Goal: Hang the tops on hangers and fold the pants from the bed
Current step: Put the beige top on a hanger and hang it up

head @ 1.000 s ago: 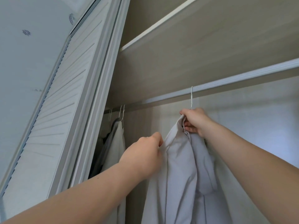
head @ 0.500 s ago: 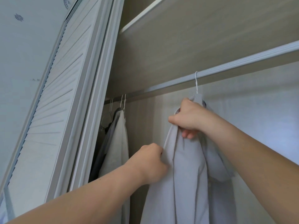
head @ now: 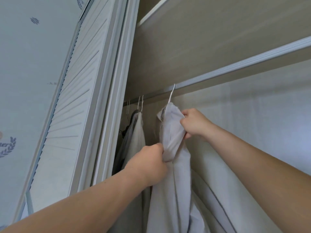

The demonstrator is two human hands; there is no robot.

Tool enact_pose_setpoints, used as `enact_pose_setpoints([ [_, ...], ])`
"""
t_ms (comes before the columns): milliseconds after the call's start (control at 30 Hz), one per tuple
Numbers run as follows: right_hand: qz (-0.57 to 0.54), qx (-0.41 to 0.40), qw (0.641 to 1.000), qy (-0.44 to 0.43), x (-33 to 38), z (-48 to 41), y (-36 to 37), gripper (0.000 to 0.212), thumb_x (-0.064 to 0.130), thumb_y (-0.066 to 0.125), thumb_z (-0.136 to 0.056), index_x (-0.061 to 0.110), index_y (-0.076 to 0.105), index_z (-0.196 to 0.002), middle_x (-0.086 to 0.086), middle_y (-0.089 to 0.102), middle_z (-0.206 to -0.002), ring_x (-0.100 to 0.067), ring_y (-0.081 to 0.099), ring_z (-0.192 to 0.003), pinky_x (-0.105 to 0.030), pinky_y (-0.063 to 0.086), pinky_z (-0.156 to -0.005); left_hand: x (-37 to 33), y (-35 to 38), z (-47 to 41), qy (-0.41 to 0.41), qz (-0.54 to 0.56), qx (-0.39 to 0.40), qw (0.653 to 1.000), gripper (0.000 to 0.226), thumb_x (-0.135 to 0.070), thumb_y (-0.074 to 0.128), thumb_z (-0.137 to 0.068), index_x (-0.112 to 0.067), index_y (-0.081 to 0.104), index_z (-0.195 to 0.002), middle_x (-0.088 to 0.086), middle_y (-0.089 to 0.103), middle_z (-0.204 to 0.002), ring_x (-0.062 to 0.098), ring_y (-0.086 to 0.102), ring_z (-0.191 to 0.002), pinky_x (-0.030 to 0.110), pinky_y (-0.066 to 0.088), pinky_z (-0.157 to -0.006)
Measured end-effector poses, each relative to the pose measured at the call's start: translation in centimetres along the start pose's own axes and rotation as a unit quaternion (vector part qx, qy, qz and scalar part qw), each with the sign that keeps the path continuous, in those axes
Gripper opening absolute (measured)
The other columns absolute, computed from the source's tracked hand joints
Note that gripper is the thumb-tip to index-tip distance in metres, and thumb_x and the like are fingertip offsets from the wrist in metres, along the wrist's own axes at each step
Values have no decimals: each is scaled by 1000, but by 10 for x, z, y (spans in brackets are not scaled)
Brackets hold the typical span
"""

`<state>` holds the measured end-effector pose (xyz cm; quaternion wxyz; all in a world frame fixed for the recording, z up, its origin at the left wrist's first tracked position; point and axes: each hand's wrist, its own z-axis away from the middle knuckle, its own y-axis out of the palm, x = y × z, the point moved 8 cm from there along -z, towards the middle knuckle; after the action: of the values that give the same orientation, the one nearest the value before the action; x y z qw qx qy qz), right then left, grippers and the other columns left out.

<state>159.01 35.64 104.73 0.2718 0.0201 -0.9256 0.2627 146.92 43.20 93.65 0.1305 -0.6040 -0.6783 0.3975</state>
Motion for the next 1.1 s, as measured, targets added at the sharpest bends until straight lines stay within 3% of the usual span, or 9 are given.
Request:
enact_pose_setpoints([
  [133, 6, 20, 1000, 16, 1, -25, 34, 26, -7, 35, -93, 2, 58, -97, -23, 62, -83, -26, 57, -38, -23, 42, -33, 17, -1, -7, -32, -35, 8, 999, 15, -24, 56, -95, -20, 54, -110, 4, 61, -103, 27, 63, -93, 45, 57, -86],
  [267, 8, 49, 999, 16, 11, -49, 70, 27, -5, 39, -96, -9, 60, -111, -30, 65, -103, -48, 70, -76, -49, 59, -64, 36, 3, -12, -68, -40, 13, 997, 28, -23, 61, -97, -21, 52, -124, 1, 63, -110, 22, 65, -99, 42, 57, -91],
  [433, 45, 61, 997, 2, 20, -69, 102, 32, -1, 40, -95, -6, 63, -117, -30, 65, -111, -47, 71, -79, -48, 61, -63, 46, 8, -13, -66, -147, 11, 987, 34, -12, 57, -98, -18, 44, -129, 0, 56, -100, 19, 60, -88, 37, 55, -85],
  [600, 26, 55, 998, -6, 4, -81, 116, 27, 8, 48, -98, -1, 60, -121, -24, 64, -115, -44, 68, -91, -54, 60, -77, 46, 5, -11, -73, -161, 14, 984, 28, -12, 56, -97, -18, 46, -123, 5, 61, -113, 27, 64, -103, 44, 55, -91],
  [733, -13, 44, 998, -40, -13, -69, 107, 33, 9, 50, -99, 11, 58, -131, -14, 66, -110, -37, 71, -80, -50, 62, -63, 41, 5, -4, -61, -175, 30, 982, 24, -12, 55, -97, -18, 46, -118, 6, 62, -110, 28, 64, -98, 46, 56, -88],
  [867, -49, 69, 995, -60, -34, -33, 91, 31, 10, 51, -98, 20, 60, -126, 10, 70, -88, -21, 71, -76, -29, 55, -50, 23, -2, 9, -6, -257, 11, 966, 24, -15, 55, -96, -17, 47, -119, 6, 60, -111, 30, 64, -96, 44, 56, -82],
  [933, -64, 76, 991, -87, -36, -4, 80, 28, 11, 55, -97, 22, 60, -122, 12, 72, -93, -18, 69, -87, -26, 53, -60, 7, -8, 22, 43, -297, -19, 954, 19, -20, 53, -98, -19, 50, -117, 4, 59, -111, 28, 61, -99, 40, 53, -82],
  [1033, -108, 92, 980, -142, -32, 51, 72, 26, 12, 60, -97, 30, 60, -116, 3, 70, -117, -3, 65, -103, -22, 51, -89, -14, -13, 55, 113, -331, -58, 935, 28, -34, 45, -100, -21, 53, -123, 2, 60, -120, 25, 54, -111, 40, 45, -91],
  [1100, -88, 98, 974, -183, -27, 92, 70, 32, 24, 61, -97, 32, 59, -128, 9, 64, -130, -1, 57, -121, -28, 44, -107, -18, -16, 85, 130, -337, -60, 931, 38, -43, 40, -99, -24, 53, -128, 0, 59, -125, 25, 51, -119, 43, 43, -97],
])
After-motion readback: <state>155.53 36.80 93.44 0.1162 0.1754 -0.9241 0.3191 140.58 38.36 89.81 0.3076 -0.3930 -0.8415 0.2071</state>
